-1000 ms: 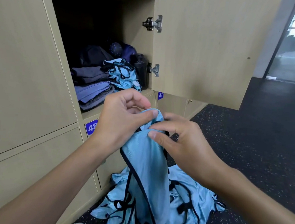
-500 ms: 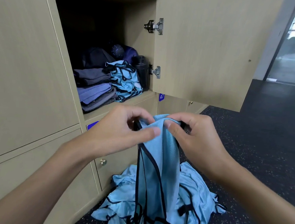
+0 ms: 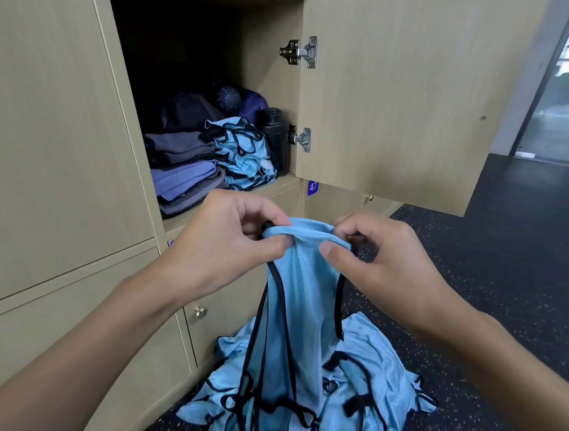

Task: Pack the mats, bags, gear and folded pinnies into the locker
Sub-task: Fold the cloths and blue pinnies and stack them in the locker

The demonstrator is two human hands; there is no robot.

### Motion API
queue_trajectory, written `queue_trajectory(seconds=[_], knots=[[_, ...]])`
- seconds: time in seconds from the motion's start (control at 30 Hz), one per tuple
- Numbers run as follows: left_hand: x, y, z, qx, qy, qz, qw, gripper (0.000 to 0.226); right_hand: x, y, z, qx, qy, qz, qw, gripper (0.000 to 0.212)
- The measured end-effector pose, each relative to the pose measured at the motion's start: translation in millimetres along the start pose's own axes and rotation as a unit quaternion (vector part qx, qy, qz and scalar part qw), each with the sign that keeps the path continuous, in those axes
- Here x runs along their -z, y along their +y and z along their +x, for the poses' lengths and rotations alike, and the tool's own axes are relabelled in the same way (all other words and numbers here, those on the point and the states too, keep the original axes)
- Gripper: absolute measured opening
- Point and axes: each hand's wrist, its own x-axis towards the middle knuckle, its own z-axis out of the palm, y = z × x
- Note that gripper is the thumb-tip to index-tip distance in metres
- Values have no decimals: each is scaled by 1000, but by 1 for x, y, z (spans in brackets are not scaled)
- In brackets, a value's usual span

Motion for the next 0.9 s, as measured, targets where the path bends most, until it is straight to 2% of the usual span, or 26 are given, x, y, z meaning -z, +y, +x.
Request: queue_trajectory(seconds=[0.07, 0.17, 0.23, 0.33, 0.47, 0.57, 0.6, 0.63, 0.7, 0.8, 0.83, 0.9], knots=[[1, 0, 0, -9, -3, -5, 1000, 20, 0, -1, 1, -5, -35, 50, 998, 14], [4, 1, 0, -14, -15, -14, 1000, 22, 1, 2, 2, -3, -61, 16, 998, 23], [6, 0, -1, -23, -24, -14, 999, 20, 2, 3, 3, -13, -40, -1, 999, 26], [9, -1, 2, -37, 7, -24, 999, 23, 2, -1, 5, -33, 23, 54, 998, 18], [5, 3, 6, -23, 75, -147, 986, 29, -1, -12, 10, -25, 94, 161, 982, 17], [0, 8, 7, -25, 115, -227, 967, 30, -2, -15, 9, -73, 33, 243, 967, 36], [-1, 9, 8, -26, 130, -246, 960, 29, -3, -14, 9, -86, 0, 242, 966, 36], [-2, 9, 8, -20, 150, -263, 953, 29, -4, -12, 8, -89, -19, 224, 970, 26], [-6, 7, 7, 18, 171, -292, 941, 34, -5, -10, 9, -83, -1, 197, 977, 12], [-19, 0, 2, 110, 97, -294, 944, 55, -7, -12, 11, -84, 37, 215, 972, 14], [-23, -2, 1, 124, 74, -292, 945, 56, -6, -12, 11, -82, 40, 222, 971, 15], [-25, -2, 1, 125, 68, -298, 944, 43, -5, -11, 11, -82, 51, 221, 970, 18]])
